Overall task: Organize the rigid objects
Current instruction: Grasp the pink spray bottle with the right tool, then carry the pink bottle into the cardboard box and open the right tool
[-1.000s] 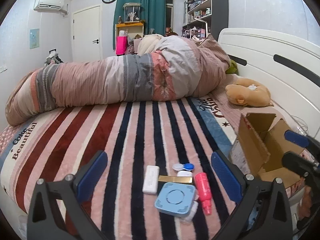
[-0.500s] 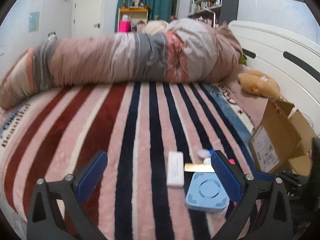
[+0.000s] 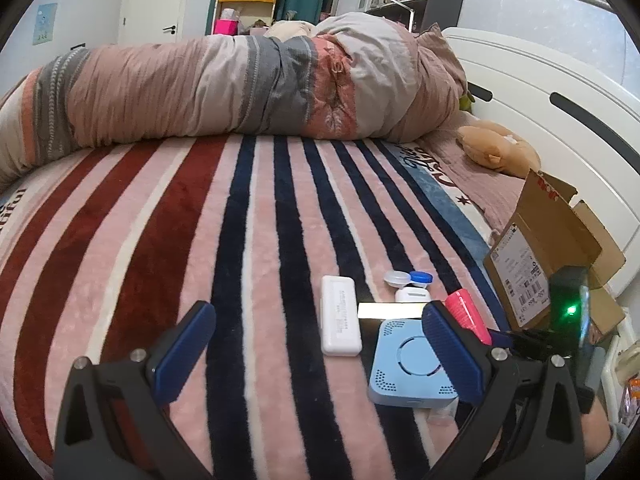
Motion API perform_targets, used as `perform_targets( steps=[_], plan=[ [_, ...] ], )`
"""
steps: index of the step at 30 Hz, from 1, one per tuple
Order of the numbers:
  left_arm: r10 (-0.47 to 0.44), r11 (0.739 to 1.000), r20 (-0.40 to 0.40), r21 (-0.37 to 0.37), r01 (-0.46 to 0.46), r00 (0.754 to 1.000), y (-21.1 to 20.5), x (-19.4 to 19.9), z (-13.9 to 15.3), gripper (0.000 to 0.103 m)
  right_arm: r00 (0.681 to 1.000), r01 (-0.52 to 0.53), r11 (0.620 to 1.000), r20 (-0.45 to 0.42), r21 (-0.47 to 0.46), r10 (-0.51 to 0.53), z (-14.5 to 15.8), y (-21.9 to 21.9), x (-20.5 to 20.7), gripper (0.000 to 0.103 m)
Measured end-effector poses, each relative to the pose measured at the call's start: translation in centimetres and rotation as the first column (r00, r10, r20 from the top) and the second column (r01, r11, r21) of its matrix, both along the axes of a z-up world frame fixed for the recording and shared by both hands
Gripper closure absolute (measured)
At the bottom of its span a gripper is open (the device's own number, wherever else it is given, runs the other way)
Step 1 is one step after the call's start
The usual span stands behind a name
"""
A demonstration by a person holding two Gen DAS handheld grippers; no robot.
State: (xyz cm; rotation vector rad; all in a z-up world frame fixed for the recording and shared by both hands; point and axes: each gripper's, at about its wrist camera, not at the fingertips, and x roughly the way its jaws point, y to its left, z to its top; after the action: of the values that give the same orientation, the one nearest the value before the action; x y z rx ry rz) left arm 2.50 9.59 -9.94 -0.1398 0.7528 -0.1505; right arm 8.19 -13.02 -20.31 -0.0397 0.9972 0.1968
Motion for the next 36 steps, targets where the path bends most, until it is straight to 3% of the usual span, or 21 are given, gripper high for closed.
perform_targets(
  steps=[3,6,11,13,18,20,21,23,29,32,36],
  plan=[
    [-0.041,0.999,-0.007,-0.034,0.041,0.999,-0.1,0.0,-0.1,0.001,0.999,-0.012,1.0,0.051,-0.006,0.012,0.4,-0.1,-1.1,0.075],
    [-0.112,0.986,-0.007,-0.122,0.11,0.994,-0.2,0.2,0.0,0.001,0.994,-0.031,0.999,0.11,0.007,0.03,1.5,-0.1,-2.6,0.075],
    [-0.271,0.931,0.038,-0.245,0.272,0.962,-1.3,0.7,1.9,0.003,0.959,-0.196,0.976,0.223,0.09,0.172,5.5,1.9,-4.9,0.076],
    [-0.329,0.899,0.075,-0.282,0.337,0.941,-2.0,0.9,3.5,0.011,0.931,-0.282,0.95,0.277,0.134,0.237,8.0,3.0,-5.5,0.076],
    [-0.388,0.857,0.122,-0.316,0.406,0.914,-3.5,2.1,7.5,0.025,0.843,-0.421,0.896,0.423,0.139,0.331,12.8,3.8,-6.1,0.076],
    [-0.426,0.829,0.15,-0.33,0.452,0.892,-4.6,2.6,9.2,0.039,0.82,-0.448,0.883,0.457,0.139,0.344,14.3,3.8,-6.8,0.076],
    [-0.438,0.821,0.157,-0.33,0.465,0.885,-5.0,2.9,9.7,0.043,0.812,-0.454,0.88,0.471,0.139,0.345,14.9,3.4,-6.9,0.076],
    [-0.46,0.819,0.176,-0.294,0.493,0.87,-6.8,3.1,11.3,0.063,0.799,-0.453,0.881,0.499,0.135,0.335,16.1,2.1,-6.9,0.076],
    [-0.554,0.795,0.218,-0.149,0.588,0.804,-15.9,3.9,14.9,0.069,0.799,-0.376,0.917,0.549,0.136,0.246,18.4,-4.6,-7.6,0.076],
    [-0.613,0.765,0.202,-0.088,0.638,0.764,-21.1,4.5,15.4,0.071,0.825,-0.295,0.943,0.539,0.154,0.17,18.5,-9.0,-7.4,0.076],
    [-0.686,0.716,0.128,-0.061,0.696,0.716,-27.7,6.3,13.8,0.071,0.878,-0.18,0.965,0.474,0.189,0.071,16.9,-15.0,-7.0,0.075]
  ],
)
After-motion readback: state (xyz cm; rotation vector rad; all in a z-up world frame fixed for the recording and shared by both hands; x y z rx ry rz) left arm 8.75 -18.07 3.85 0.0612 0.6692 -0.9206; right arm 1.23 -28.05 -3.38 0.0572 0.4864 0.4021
